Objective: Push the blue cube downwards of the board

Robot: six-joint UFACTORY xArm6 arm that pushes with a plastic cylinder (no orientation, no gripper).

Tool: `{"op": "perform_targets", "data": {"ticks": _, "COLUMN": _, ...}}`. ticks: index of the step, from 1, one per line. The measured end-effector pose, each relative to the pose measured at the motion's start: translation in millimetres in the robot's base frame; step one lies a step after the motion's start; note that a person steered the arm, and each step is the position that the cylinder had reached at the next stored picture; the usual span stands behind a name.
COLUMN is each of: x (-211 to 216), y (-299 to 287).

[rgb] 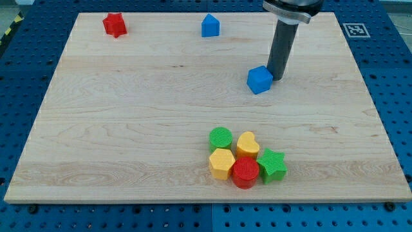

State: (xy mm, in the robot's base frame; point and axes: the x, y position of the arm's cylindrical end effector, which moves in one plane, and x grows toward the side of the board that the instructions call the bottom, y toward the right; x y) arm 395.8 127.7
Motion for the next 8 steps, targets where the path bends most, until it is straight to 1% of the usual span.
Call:
{"op": "perform_targets", "data": {"ticks": 1, "x": 7, "y": 6}}
{"op": "perform_targets", "data": {"ticks": 2, "x": -15, "y": 1}}
{"op": "perform_targets", "data": {"ticks": 3, "x": -45, "y": -17}}
{"op": "perform_targets", "data": {"ticks": 4, "x": -37, "y": -50}}
{"op": "perform_targets", "data": {"ticks": 5, "x": -7, "y": -45}}
{"op": "perform_targets", "data": {"ticks": 8, "x": -2, "y": -41}}
